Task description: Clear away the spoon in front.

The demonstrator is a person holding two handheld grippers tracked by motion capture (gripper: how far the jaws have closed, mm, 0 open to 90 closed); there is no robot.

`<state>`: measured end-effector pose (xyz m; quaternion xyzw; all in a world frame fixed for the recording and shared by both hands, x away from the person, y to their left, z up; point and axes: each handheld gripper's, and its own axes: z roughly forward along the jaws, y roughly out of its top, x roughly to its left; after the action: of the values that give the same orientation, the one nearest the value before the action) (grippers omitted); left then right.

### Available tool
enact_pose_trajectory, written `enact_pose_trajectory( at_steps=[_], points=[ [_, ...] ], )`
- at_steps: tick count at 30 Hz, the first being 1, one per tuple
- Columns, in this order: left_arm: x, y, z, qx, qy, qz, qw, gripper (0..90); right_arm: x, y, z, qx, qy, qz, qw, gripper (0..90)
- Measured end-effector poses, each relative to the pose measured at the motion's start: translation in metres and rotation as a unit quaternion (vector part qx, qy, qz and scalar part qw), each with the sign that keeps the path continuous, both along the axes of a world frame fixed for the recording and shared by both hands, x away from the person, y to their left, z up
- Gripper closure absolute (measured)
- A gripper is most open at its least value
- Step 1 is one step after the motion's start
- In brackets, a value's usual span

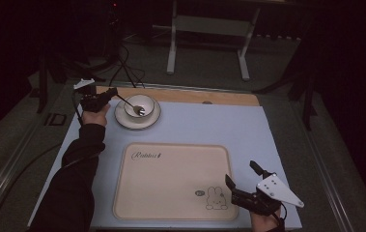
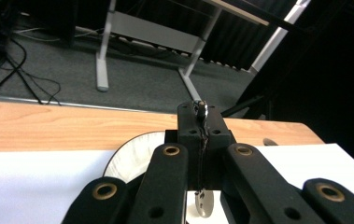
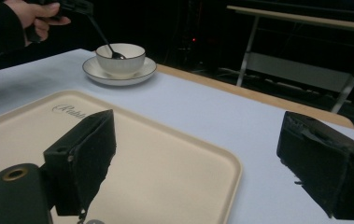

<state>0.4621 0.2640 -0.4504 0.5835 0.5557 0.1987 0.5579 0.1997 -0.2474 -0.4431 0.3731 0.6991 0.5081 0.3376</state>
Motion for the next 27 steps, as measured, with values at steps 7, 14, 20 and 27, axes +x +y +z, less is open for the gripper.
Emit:
enact_pose_trajectory(
  at_steps=[7,14,20,27],
  points=[
    [-0.009,0.005,0.025,0.014,-0.011,-0.003,0.9998,90.0,-0.002,-0.001,0.002,0.0,-0.011,-0.002,0.9999,12.0],
    [-0.018,0.012,0.044,0.019,-0.014,-0.009,0.9997,90.0,-0.003,0.0,0.002,-0.002,-0.014,-0.004,0.9999,12.0],
    [-0.027,0.019,0.057,0.025,-0.007,-0.022,0.9994,90.0,-0.004,0.001,0.002,-0.004,-0.016,-0.003,0.9999,12.0],
    [-0.036,0.028,0.074,0.018,-0.004,-0.033,0.9993,90.0,-0.003,0.001,0.002,-0.003,-0.014,-0.001,0.9999,12.0]
  ],
)
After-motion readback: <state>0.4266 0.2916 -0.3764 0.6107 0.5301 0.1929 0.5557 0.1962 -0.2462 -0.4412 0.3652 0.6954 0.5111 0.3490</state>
